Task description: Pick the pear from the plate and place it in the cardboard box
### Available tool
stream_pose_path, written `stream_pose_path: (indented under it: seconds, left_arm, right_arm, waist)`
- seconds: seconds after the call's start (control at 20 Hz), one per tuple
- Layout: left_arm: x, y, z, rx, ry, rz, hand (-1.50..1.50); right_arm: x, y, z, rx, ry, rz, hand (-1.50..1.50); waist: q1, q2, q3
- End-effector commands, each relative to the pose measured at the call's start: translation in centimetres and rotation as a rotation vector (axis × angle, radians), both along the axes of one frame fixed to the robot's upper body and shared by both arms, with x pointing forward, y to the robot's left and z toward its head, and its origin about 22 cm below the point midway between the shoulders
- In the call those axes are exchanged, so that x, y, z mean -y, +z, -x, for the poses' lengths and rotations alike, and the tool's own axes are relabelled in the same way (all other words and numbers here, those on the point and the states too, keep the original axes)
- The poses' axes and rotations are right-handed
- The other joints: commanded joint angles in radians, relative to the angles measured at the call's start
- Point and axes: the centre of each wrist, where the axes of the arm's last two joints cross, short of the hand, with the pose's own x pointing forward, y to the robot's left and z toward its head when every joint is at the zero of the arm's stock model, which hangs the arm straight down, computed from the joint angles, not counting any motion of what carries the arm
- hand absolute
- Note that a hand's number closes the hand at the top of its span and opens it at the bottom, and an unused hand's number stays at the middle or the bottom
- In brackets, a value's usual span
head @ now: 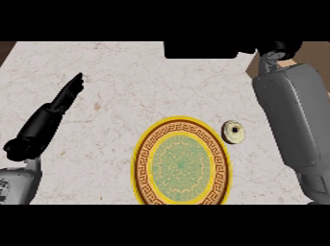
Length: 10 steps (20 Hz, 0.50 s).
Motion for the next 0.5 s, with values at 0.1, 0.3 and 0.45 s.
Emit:
stream_pose_path:
  seconds: [0.1, 0.3, 0.45]
  left_arm:
    - [-0.6, -0.1, -0.1, 0.008, -0.003, 0.0, 0.0]
    - [0.3, -1.1, -0.1, -0.004, -0.012, 0.007, 0.0]
    - [0.7, -0.2, -0.5, 0.012, -0.014, -0.013, 0.0]
  right_arm:
    - [8.3, 2.8, -0.9, 0.079, -0.192, -0.108, 1.5]
    - [10.9, 3.7, -1.1, 0.047, -0.258, -0.114, 1.5]
    - [15.1, 2.3, -1.8, -0.044, -0.303, 0.001, 1.5]
  waist:
    - [0.009, 0.005, 0.0]
    - [0.01, 0.004, 0.0]
    - [0.017, 0.007, 0.0]
